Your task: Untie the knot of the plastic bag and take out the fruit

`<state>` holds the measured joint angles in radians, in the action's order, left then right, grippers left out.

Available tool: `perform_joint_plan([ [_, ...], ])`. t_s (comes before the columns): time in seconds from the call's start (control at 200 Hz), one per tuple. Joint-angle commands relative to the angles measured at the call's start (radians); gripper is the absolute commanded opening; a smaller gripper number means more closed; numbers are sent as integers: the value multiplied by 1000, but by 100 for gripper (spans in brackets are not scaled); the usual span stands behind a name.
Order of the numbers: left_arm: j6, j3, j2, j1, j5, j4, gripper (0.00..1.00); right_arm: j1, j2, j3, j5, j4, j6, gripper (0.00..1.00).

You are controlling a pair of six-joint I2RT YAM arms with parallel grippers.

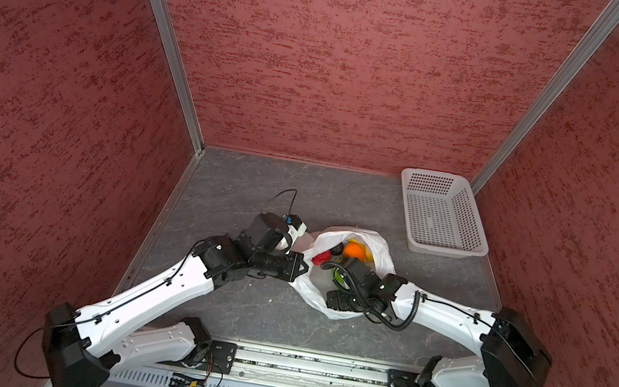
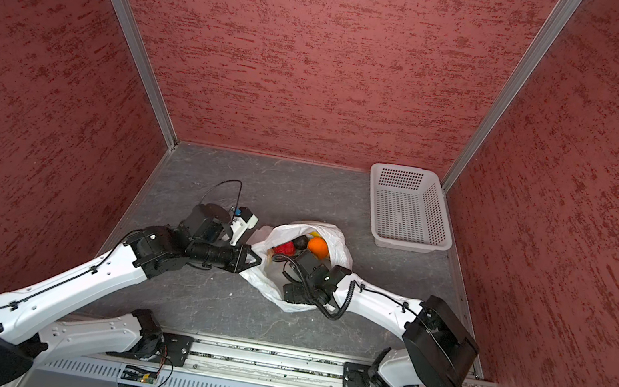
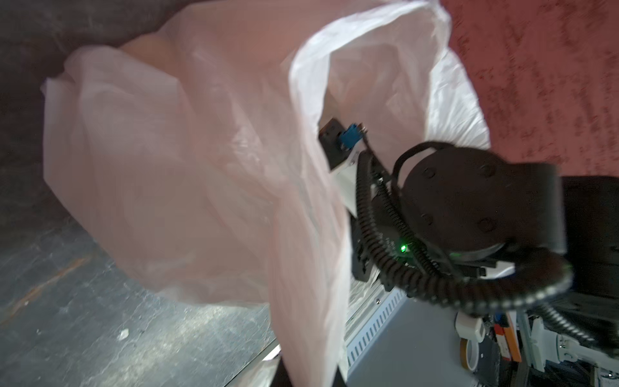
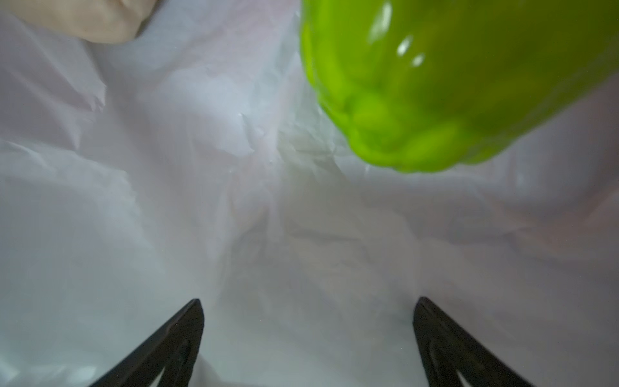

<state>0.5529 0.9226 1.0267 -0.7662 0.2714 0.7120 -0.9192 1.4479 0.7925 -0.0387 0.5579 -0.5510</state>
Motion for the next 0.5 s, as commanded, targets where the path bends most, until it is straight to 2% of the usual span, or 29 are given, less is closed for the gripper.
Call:
perform_joint_plan([
  [0.0, 2, -6, -20, -23, -137, 71, 0, -9, 0, 34, 38, -30, -29, 99],
  [0.19, -40, 103, 14, -64, -270, 201, 0, -9, -16, 119, 25, -17, -17, 99],
  [0.321, -36, 116, 11, -104, -299, 192, 0, -10, -23, 116, -36, -122, -31, 99],
  [0.496, 15, 95, -19, -93, -293, 131, 0, -40, -17, 81, -110, -256, -27, 99],
])
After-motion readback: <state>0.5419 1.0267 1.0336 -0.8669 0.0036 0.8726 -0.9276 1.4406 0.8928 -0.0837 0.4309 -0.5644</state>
